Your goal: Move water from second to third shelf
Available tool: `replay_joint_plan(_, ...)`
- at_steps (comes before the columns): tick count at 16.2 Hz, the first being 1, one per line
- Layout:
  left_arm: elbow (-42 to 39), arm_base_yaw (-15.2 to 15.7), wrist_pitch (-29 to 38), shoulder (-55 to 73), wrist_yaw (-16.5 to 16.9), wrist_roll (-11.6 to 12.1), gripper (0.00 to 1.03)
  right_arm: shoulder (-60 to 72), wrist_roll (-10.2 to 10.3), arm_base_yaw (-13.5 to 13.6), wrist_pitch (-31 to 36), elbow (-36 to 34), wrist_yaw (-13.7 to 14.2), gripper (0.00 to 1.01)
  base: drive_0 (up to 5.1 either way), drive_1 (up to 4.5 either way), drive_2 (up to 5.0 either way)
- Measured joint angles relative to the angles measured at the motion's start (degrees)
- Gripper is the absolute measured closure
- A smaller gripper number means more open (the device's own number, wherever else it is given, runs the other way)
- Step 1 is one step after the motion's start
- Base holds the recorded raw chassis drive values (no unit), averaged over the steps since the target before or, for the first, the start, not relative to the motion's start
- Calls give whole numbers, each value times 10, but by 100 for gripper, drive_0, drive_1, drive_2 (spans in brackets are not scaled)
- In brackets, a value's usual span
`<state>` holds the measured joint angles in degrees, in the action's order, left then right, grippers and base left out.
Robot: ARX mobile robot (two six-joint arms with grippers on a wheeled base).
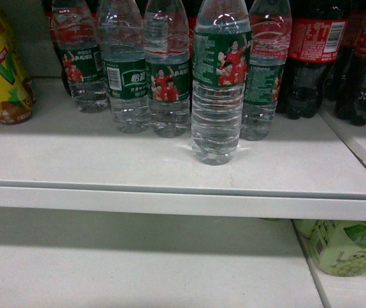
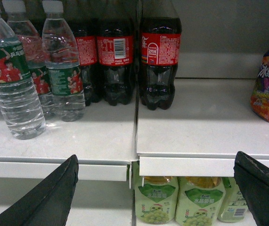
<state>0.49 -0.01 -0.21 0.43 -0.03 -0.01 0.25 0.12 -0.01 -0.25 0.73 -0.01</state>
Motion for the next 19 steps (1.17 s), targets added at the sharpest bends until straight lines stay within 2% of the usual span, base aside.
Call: replay_joint_plan(19,0,0,0,0,0,0,5,0,0,0,0,0,0,3,0,0,0)
